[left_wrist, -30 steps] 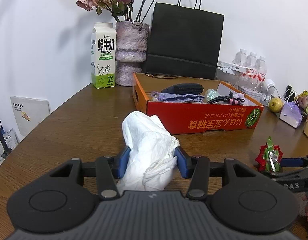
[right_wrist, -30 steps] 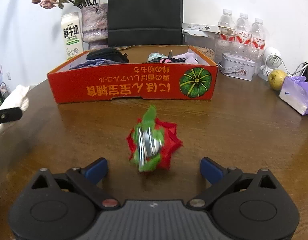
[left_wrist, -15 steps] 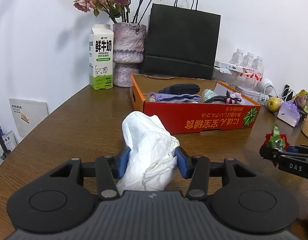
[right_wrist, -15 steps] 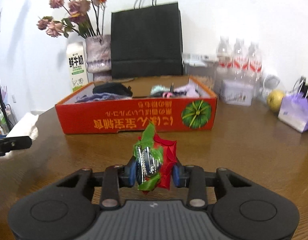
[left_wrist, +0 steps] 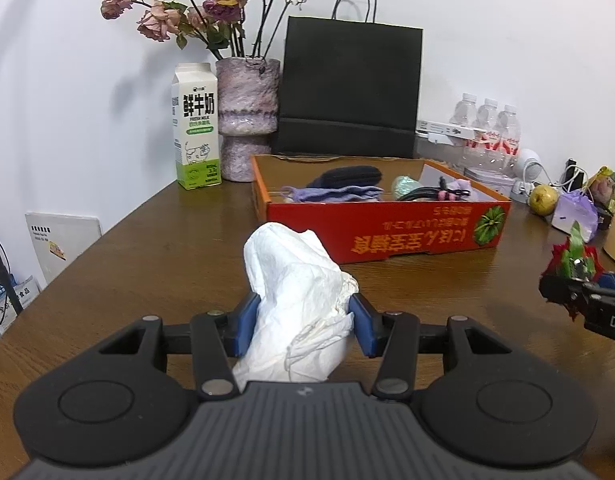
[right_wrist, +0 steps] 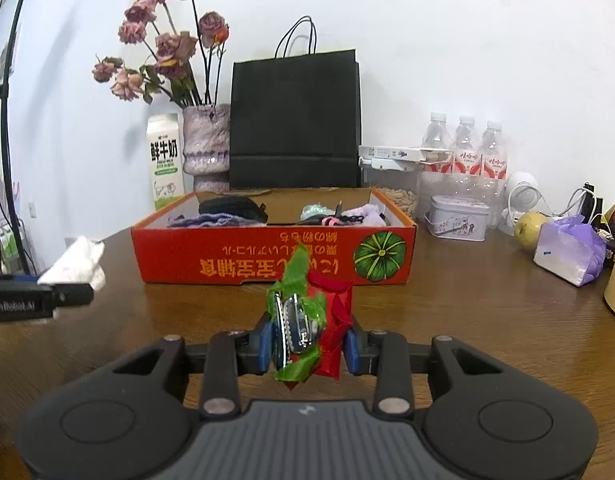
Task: Organize objects
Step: 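Carry the white cloth and gift bow with both grippers over the box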
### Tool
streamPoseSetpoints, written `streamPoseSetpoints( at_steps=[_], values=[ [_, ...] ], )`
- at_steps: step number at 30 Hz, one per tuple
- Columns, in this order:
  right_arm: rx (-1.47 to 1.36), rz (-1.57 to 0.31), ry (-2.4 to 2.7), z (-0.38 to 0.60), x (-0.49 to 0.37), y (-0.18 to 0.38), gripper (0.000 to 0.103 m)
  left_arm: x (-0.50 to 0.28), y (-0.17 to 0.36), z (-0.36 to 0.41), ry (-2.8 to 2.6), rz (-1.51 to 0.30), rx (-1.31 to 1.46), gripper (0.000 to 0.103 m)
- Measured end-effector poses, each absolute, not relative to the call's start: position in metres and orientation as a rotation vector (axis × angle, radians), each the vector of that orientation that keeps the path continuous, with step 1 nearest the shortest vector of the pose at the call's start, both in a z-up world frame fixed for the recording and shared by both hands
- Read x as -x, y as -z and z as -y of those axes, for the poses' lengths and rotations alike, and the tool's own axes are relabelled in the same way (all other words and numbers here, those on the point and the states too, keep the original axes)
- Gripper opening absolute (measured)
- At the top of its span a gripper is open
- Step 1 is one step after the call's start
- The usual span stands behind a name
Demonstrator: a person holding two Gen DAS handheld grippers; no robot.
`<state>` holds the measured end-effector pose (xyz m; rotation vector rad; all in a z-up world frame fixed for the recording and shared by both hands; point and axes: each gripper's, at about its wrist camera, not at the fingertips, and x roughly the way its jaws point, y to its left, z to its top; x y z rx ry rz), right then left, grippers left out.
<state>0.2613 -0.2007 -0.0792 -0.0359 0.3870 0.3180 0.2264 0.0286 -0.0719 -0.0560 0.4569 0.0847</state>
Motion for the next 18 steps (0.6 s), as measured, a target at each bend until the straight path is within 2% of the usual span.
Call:
streamPoseSetpoints(
  at_steps=[18],
  values=[
    [0.026, -0.351, -0.39, 0.21, -0.265, 0.052, 0.033, -0.234, 0.049, 0.027, -0.026, -0.431, 0.091, 0.05]
  ],
)
